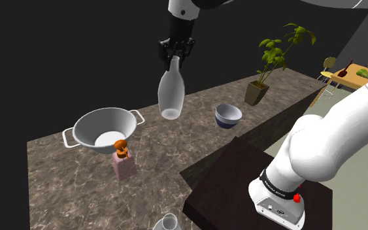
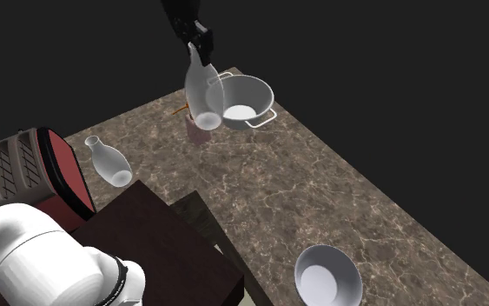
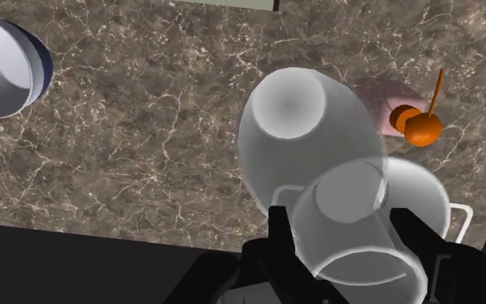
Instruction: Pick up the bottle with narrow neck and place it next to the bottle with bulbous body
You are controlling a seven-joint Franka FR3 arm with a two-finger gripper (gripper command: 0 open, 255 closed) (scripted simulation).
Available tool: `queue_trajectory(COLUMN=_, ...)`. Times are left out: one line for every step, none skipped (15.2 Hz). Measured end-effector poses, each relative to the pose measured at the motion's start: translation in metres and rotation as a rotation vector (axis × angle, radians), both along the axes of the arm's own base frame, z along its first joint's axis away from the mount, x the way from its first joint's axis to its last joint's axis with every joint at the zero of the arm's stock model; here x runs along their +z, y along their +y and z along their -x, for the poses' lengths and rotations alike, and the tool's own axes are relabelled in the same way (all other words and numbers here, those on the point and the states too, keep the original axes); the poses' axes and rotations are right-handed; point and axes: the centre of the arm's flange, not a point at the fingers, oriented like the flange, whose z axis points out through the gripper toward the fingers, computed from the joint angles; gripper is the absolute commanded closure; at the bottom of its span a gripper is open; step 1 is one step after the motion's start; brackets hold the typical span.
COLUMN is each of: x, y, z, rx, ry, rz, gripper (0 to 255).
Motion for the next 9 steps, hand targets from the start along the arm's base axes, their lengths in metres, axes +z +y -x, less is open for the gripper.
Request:
queue_trajectory(x=0.001, y=0.012, z=0.006, rx=0.0, ry=0.0, rz=0.0, gripper=255)
queue_trajectory(x=0.001, y=0.022, z=0.011, rx=0.0, ry=0.0, rz=0.0, gripper=255)
queue_trajectory(x=0.002, y=0.038, z=0.013, rx=0.0, ry=0.0, rz=0.0, gripper=255)
queue_trajectory(x=0.001, y=0.052, z=0.017, rx=0.0, ry=0.0, rz=0.0, gripper=255)
queue_trajectory(x=0.002, y=0.066, z=0.021, rx=0.0, ry=0.0, rz=0.0, gripper=255)
queue_trajectory(x=0.001, y=0.077, z=0.024, rx=0.0, ry=0.0, rz=0.0, gripper=255)
queue_trajectory(x=0.002, y=0.087, z=0.03, rx=-0.001, ry=0.0, rz=0.0, gripper=255)
queue_trajectory(x=0.003, y=0.1, z=0.034, rx=0.0, ry=0.0, rz=0.0, gripper=255)
queue_trajectory(x=0.001, y=0.111, z=0.038, rx=0.0, ry=0.0, rz=0.0, gripper=255)
